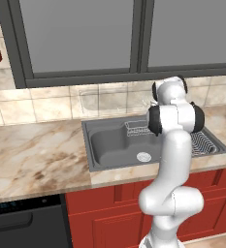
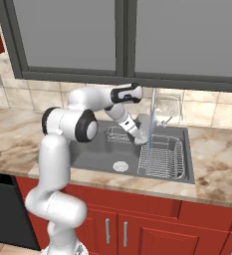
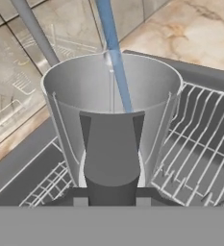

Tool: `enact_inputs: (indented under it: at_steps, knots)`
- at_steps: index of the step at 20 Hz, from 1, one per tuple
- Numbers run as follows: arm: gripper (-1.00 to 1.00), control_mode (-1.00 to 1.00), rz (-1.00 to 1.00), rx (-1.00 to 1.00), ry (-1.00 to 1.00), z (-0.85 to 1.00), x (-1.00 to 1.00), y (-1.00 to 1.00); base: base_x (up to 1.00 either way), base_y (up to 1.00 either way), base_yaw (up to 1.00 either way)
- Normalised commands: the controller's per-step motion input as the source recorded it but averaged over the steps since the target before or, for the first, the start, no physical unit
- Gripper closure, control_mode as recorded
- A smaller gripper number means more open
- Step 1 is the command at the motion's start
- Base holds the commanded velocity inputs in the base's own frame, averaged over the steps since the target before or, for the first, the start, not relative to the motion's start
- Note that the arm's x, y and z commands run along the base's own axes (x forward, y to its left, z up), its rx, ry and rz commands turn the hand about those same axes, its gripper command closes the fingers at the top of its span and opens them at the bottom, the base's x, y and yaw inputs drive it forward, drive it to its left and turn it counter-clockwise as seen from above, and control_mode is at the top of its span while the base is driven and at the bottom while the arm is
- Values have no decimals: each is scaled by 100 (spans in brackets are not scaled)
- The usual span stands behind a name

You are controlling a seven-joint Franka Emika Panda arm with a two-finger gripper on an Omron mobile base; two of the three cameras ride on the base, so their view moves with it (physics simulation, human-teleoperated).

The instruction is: Turn on the sink faucet and place the jug under the water for a few seconds to fill it up.

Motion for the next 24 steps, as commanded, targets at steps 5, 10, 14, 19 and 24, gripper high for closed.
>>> enact_inputs:
  at_steps: [5,10,14,19,24]
  knots:
    - [100,-100,0,0,2,0,6,-6,0,0,0]
    - [100,-100,0,0,0,0,-27,0,0,0,0]
    - [100,-100,0,0,0,0,0,0,0,0,0]
    - [100,-100,0,0,0,0,0,0,0,0,0]
    - [100,-100,0,0,0,0,0,0,0,0,0]
